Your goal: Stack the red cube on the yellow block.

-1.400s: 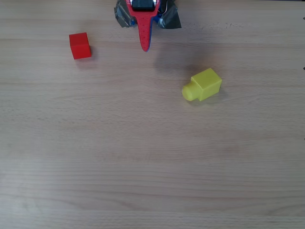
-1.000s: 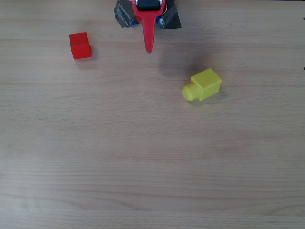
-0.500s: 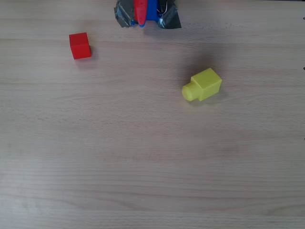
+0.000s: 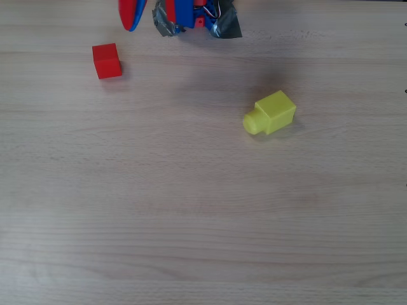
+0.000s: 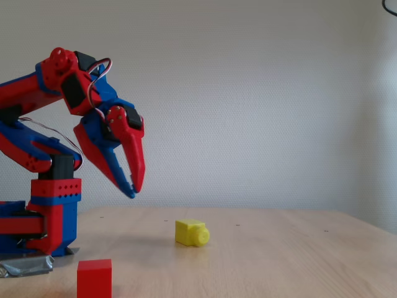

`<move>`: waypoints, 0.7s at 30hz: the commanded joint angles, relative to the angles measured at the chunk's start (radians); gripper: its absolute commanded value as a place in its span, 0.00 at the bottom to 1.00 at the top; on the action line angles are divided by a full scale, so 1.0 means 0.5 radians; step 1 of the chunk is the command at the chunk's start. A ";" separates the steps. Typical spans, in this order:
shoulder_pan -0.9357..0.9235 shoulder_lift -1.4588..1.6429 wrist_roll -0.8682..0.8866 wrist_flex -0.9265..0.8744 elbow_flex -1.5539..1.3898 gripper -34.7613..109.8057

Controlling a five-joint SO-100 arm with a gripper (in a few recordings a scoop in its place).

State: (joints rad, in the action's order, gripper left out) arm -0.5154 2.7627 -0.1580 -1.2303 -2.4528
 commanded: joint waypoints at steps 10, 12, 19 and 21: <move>-0.371 -0.242 -0.190 -0.092 0.178 0.24; -0.374 -0.276 -0.282 -0.123 0.175 0.24; -0.377 -0.433 -0.491 -0.089 0.107 0.25; -0.377 -0.497 -0.528 -0.055 0.101 0.26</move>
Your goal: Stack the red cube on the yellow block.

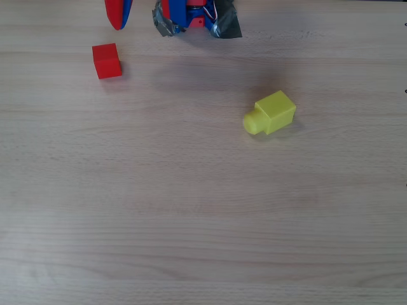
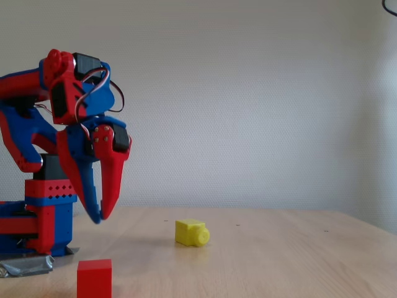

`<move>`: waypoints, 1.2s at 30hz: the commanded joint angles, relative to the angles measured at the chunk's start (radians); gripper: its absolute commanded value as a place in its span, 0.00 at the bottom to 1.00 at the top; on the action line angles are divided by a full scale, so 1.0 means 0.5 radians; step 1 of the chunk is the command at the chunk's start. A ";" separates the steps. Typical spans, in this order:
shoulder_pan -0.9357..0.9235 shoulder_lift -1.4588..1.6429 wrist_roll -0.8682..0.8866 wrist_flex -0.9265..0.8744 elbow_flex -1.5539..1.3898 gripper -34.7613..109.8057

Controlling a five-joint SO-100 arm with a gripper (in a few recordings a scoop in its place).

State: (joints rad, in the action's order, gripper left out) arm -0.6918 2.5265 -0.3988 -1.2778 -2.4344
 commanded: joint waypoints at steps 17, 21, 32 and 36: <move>-0.227 -0.531 -0.669 0.098 0.295 0.41; -0.233 -0.666 -0.653 -0.031 0.433 0.42; -0.313 -0.822 -0.696 -0.276 0.611 0.42; -0.353 -0.822 -0.758 -0.313 0.601 0.42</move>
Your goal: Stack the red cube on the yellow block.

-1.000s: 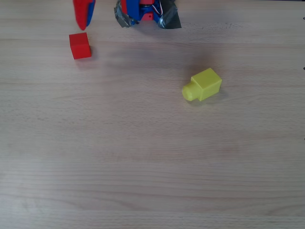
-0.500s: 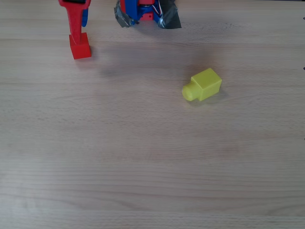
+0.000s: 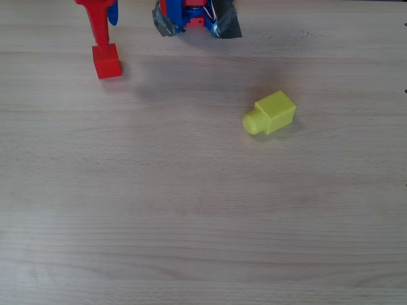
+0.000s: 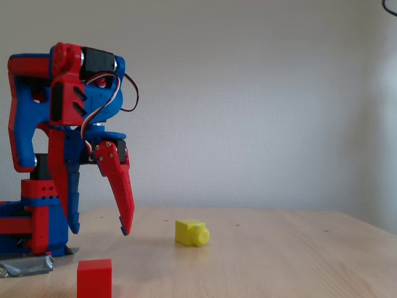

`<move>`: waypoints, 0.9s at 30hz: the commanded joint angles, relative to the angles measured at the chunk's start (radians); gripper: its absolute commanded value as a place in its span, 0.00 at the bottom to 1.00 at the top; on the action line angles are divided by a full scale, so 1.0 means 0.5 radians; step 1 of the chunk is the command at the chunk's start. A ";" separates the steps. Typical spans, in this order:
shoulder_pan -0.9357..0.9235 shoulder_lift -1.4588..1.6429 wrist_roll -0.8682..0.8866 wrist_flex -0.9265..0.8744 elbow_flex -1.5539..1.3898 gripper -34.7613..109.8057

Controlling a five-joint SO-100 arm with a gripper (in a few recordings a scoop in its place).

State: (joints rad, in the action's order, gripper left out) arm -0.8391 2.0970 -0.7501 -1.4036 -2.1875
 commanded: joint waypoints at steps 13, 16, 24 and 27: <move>-0.276 0.018 -0.334 0.187 -0.153 0.42; -0.285 -0.025 -0.347 0.258 -0.212 0.42; -0.252 -0.101 -0.344 0.383 -0.270 0.42; -0.209 -0.104 -0.325 0.414 -0.276 0.42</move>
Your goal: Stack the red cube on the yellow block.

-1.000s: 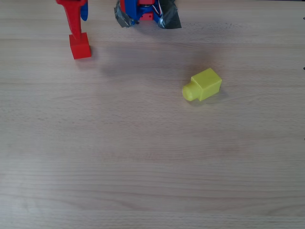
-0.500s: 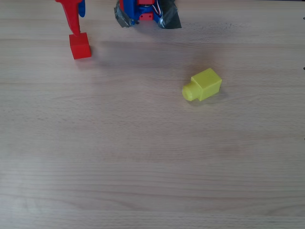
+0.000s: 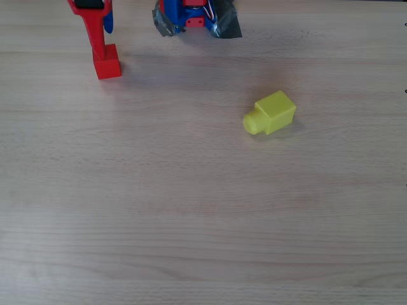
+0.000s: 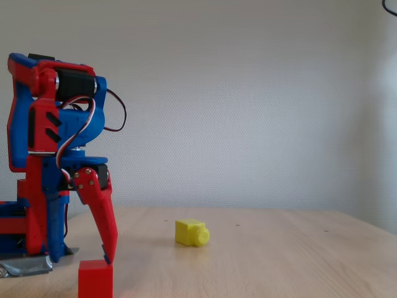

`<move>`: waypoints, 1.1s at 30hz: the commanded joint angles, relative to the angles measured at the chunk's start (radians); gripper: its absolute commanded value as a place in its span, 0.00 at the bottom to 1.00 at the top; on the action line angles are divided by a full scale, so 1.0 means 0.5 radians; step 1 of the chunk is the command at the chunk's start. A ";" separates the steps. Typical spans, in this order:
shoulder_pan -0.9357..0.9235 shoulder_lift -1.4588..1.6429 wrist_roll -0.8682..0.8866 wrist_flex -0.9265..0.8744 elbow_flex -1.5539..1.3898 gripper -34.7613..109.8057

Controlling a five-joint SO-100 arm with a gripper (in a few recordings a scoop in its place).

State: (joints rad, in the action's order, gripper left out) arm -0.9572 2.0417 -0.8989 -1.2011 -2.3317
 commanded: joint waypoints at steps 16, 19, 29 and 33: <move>0.199 -0.034 0.083 0.126 0.012 0.42; 0.196 -0.037 0.071 0.132 0.009 0.42; 0.083 -0.080 0.092 0.249 0.006 0.42; 0.058 -0.104 0.086 0.255 -0.015 0.42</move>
State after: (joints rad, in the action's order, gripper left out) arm -0.8958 1.9758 -0.8498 -1.0661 -2.3485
